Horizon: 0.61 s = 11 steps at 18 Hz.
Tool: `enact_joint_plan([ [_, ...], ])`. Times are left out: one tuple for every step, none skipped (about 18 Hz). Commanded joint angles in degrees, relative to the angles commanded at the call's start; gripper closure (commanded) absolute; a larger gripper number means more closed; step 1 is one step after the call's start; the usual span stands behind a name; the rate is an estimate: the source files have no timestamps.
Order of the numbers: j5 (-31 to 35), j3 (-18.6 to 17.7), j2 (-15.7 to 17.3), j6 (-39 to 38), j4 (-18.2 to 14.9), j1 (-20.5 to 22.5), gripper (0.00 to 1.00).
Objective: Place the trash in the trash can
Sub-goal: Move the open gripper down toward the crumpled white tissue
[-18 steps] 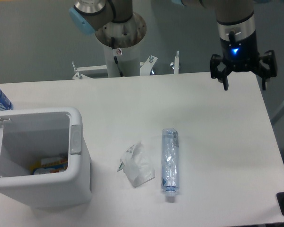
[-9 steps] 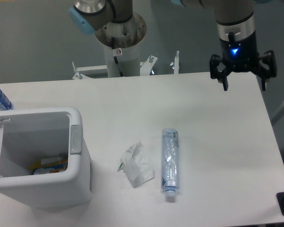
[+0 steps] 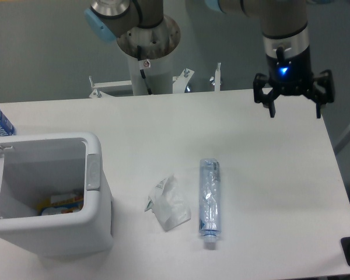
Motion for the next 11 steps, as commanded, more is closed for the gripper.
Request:
enact_joint_plan([
  [-0.70, -0.01, -0.17, -2.90, 0.09, -1.23, 0.00],
  [-1.84, -0.09, -0.26, -5.37, 0.09, -2.11, 0.00],
  [-3.59, -0.53, -0.87, -7.05, 0.00, -2.81, 0.00],
  [-4.65, -0.97, -1.05, -7.67, 0.00, -3.08, 0.00],
  [-7.97, -2.80, -1.32, -8.46, 0.00, -3.26, 0.00],
  [-15.22, -4.82, -1.75, -8.73, -0.09, -4.30, 0.00],
  [-17.38, -5.54, -2.11, -8.82, -0.09, -4.40, 0.00],
  [-18.27, -5.98, -2.81, -8.82, -0.09, -4.75, 0.00],
  [-18.46, -6.07, -3.42, -8.82, -0.09, -5.62, 0.00],
  [-18.55, -6.16, -4.12, -8.91, -0.17, -6.59, 0.00],
  [-18.72, -6.42, -5.00, -9.43, -0.09, -7.47, 0.00],
])
